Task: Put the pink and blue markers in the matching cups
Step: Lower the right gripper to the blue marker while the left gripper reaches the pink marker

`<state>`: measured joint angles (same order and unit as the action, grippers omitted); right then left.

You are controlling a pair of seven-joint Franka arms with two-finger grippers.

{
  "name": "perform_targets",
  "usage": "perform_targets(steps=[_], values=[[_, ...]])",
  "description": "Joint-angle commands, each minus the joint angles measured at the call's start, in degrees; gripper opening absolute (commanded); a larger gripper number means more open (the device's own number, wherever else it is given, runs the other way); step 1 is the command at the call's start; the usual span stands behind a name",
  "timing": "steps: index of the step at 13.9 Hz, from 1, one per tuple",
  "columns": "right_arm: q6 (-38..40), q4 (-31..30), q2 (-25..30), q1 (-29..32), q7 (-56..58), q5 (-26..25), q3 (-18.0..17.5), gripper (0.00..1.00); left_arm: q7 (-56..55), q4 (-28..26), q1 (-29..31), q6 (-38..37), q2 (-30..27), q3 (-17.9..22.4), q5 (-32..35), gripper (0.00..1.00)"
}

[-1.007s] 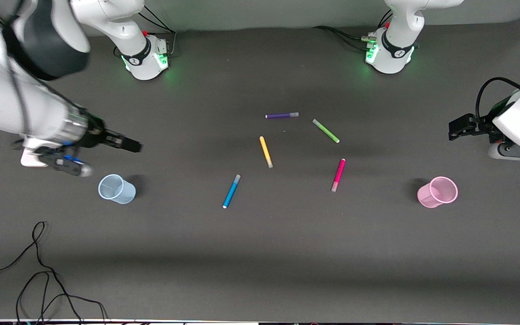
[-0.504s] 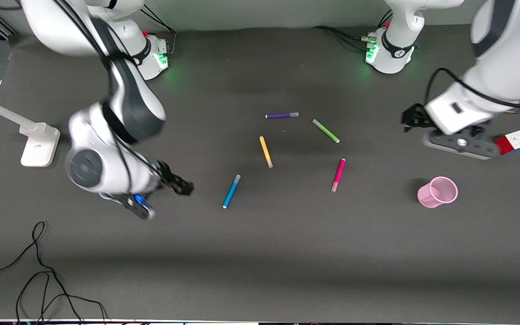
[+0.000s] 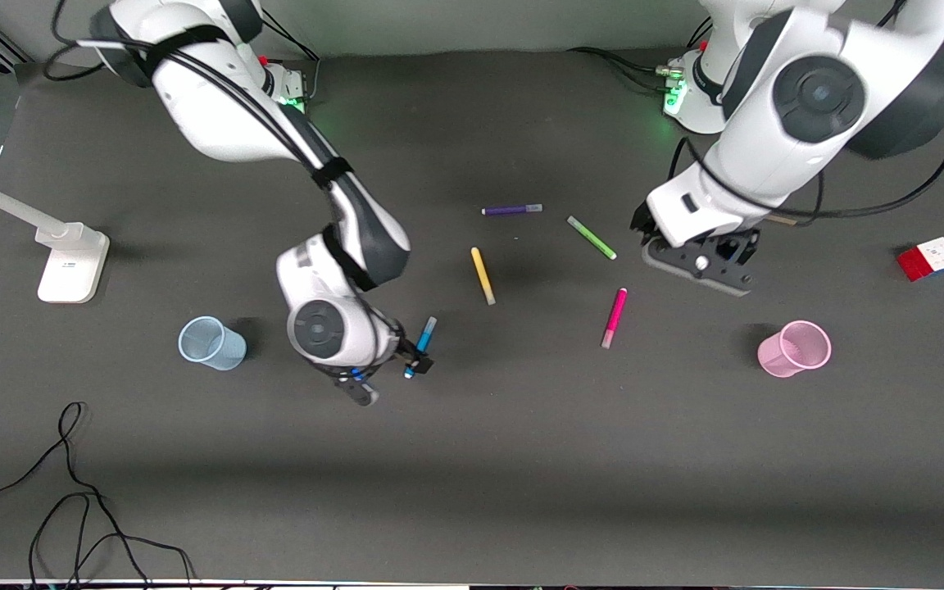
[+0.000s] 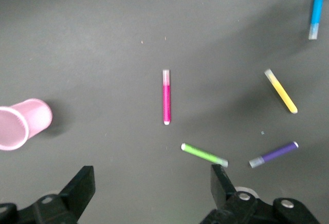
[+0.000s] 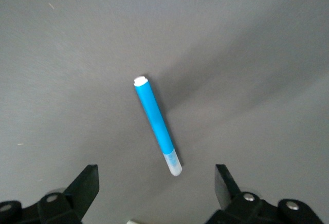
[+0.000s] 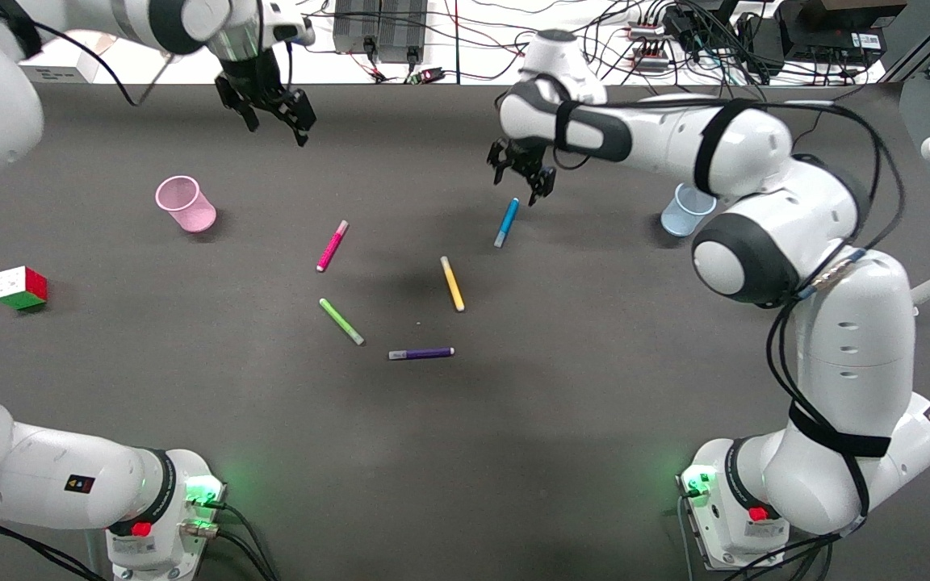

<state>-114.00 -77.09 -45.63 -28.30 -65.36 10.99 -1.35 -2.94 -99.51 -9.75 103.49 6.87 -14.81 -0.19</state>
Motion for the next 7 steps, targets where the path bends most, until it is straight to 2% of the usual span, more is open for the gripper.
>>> perform_targets(steps=[1, 4, 7], values=[[-0.26, 2.21, -2.88, -0.09, -1.26, -1.58, 0.56, 0.99, -0.57, -9.27, -0.27, 10.55, -0.63, 0.48, 0.72, 1.0], [-4.21, 2.12, -5.25, -0.09, -1.09, -1.93, 0.56, 0.98, -0.84, -14.3, -0.27, 19.62, 3.48, 0.48, 2.55, 1.0], [-6.57, 2.21, -6.75, -0.09, -1.17, -3.25, 0.56, 0.94, -3.2, -14.48, -0.44, 24.38, 10.16, 0.48, 6.41, 1.0]])
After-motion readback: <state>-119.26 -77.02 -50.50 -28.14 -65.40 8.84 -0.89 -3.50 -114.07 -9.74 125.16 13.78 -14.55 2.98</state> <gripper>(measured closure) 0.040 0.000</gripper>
